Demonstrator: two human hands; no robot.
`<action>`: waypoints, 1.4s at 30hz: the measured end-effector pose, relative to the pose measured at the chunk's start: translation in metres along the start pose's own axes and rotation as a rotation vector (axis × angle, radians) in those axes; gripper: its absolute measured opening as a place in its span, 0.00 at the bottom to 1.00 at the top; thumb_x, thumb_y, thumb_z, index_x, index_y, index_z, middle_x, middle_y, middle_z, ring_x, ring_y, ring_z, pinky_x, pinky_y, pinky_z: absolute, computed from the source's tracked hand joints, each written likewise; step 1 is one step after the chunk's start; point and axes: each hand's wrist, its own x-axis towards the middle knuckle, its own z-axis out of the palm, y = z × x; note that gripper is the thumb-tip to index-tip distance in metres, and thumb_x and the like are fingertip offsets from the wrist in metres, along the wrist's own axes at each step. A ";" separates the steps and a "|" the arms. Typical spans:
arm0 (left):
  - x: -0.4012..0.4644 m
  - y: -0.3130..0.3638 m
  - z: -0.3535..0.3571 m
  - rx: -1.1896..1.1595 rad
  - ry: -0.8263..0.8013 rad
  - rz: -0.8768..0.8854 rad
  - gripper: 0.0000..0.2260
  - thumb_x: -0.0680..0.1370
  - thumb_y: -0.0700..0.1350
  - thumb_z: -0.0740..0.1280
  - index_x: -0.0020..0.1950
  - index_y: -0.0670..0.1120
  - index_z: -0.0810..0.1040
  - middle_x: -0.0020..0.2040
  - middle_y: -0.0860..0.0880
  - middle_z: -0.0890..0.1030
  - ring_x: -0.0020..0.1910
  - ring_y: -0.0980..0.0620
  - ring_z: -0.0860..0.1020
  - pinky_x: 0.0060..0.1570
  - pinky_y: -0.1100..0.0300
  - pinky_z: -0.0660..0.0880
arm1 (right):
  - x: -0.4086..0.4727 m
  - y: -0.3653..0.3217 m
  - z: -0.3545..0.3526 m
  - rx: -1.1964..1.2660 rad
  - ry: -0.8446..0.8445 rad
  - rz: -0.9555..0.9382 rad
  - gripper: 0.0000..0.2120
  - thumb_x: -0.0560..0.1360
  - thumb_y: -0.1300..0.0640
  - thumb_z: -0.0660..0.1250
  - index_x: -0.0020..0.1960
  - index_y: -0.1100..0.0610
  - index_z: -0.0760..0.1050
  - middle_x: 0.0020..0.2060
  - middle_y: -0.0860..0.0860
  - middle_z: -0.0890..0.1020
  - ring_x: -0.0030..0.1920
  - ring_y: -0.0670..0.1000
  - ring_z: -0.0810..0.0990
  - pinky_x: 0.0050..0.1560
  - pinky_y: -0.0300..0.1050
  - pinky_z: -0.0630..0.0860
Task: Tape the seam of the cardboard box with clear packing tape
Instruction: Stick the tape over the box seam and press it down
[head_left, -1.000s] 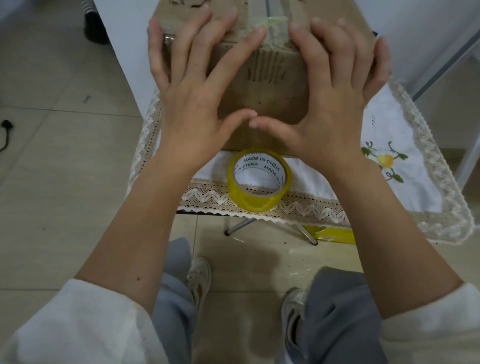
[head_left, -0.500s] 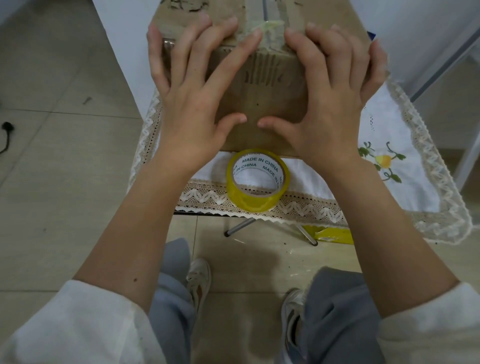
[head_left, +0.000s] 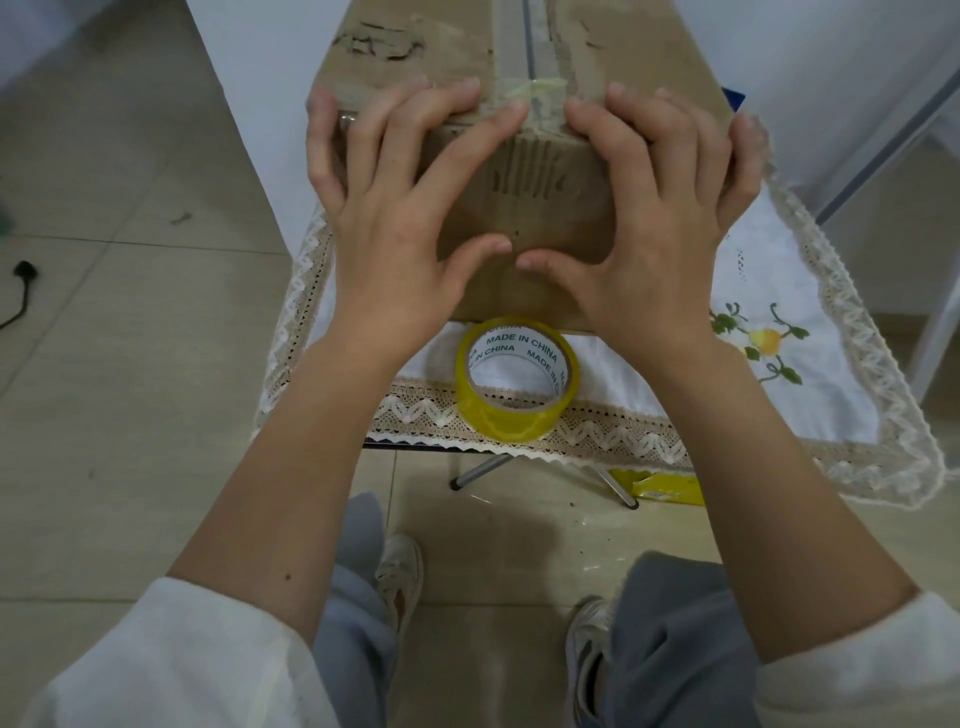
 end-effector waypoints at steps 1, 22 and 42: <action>0.000 -0.001 -0.001 0.006 -0.015 0.004 0.29 0.72 0.62 0.69 0.71 0.54 0.72 0.69 0.50 0.73 0.71 0.46 0.68 0.72 0.37 0.48 | 0.000 0.001 -0.002 0.005 -0.010 -0.008 0.41 0.61 0.31 0.74 0.70 0.48 0.71 0.67 0.49 0.73 0.70 0.53 0.67 0.73 0.54 0.47; 0.015 0.005 0.001 0.038 -0.003 -0.133 0.14 0.81 0.62 0.58 0.64 0.64 0.77 0.62 0.52 0.76 0.64 0.51 0.63 0.66 0.52 0.52 | 0.005 -0.001 0.008 0.132 0.192 0.038 0.17 0.75 0.40 0.68 0.59 0.47 0.80 0.57 0.49 0.80 0.60 0.52 0.75 0.66 0.59 0.63; 0.037 0.016 -0.013 0.136 -0.186 -0.128 0.23 0.74 0.58 0.57 0.68 0.59 0.73 0.64 0.51 0.72 0.66 0.44 0.66 0.65 0.49 0.57 | 0.033 -0.006 -0.014 -0.082 -0.100 0.001 0.26 0.71 0.35 0.61 0.65 0.45 0.75 0.57 0.51 0.76 0.60 0.56 0.71 0.59 0.50 0.58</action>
